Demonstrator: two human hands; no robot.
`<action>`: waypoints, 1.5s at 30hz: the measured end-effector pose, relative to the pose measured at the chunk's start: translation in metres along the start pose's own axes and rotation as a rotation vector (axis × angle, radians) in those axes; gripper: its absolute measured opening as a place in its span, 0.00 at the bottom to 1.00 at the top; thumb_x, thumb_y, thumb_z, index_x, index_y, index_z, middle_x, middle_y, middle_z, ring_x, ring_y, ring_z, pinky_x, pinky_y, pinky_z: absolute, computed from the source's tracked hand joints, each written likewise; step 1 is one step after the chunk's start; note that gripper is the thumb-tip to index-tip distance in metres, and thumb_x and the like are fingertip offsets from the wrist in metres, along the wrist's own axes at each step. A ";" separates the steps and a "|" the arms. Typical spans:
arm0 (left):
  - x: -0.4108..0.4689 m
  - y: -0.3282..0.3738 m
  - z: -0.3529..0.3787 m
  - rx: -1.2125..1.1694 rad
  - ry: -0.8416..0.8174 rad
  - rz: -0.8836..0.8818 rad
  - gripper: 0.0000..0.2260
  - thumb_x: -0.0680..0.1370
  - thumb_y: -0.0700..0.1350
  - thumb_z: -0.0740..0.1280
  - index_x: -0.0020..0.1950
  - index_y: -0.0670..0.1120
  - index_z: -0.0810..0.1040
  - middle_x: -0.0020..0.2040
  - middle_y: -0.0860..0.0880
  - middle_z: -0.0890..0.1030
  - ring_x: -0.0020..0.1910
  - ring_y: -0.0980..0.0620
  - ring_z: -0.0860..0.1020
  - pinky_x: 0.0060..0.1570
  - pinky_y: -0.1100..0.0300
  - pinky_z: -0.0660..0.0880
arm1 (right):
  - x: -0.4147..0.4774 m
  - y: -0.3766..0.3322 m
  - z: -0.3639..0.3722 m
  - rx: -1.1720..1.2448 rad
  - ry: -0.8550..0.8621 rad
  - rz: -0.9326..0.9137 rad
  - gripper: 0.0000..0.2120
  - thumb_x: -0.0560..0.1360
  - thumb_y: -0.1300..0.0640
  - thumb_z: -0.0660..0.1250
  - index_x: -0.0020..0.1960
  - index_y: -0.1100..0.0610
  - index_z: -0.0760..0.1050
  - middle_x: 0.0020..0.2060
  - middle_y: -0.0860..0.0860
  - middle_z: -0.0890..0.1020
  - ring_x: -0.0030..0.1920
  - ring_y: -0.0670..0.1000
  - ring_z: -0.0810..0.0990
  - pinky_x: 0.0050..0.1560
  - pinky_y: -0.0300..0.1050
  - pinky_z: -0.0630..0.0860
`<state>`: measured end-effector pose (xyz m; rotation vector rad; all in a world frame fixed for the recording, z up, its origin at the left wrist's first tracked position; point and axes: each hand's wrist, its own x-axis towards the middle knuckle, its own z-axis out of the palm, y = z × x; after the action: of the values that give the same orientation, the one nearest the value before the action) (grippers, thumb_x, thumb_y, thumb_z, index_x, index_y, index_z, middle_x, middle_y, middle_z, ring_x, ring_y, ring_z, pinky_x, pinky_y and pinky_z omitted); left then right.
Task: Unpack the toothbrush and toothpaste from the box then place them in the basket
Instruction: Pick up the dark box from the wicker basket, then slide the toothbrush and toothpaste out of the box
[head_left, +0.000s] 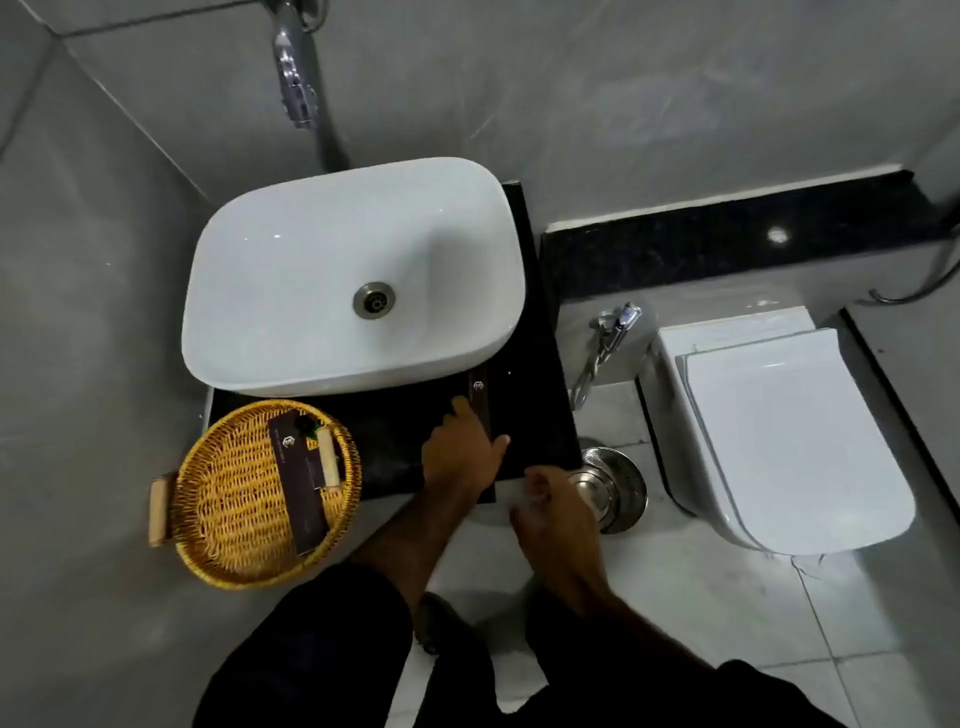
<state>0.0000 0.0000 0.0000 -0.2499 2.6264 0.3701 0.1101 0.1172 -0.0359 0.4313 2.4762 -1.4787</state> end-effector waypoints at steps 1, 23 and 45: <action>0.002 0.001 0.002 -0.023 -0.005 -0.039 0.34 0.75 0.60 0.67 0.71 0.41 0.61 0.65 0.37 0.76 0.63 0.35 0.76 0.58 0.43 0.75 | 0.001 0.003 -0.003 0.014 -0.047 0.003 0.21 0.77 0.52 0.73 0.68 0.50 0.73 0.54 0.42 0.78 0.49 0.33 0.76 0.40 0.25 0.72; -0.050 -0.051 -0.008 -1.940 -0.505 -0.313 0.26 0.79 0.63 0.59 0.67 0.46 0.77 0.57 0.45 0.83 0.52 0.46 0.83 0.55 0.48 0.76 | -0.061 -0.038 -0.091 -0.050 -0.110 -0.056 0.17 0.70 0.41 0.76 0.56 0.32 0.74 0.48 0.36 0.86 0.49 0.34 0.85 0.46 0.29 0.81; -0.096 -0.105 -0.048 -2.291 -0.701 -0.442 0.11 0.78 0.48 0.65 0.54 0.41 0.78 0.46 0.40 0.83 0.33 0.45 0.85 0.33 0.58 0.83 | -0.123 -0.256 -0.042 -0.175 0.416 -0.682 0.26 0.75 0.46 0.77 0.70 0.49 0.76 0.47 0.34 0.84 0.42 0.41 0.87 0.43 0.31 0.80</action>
<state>0.0886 -0.1030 0.0642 -0.9824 0.3546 2.3461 0.1300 0.0226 0.2344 -0.1934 3.2714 -1.4654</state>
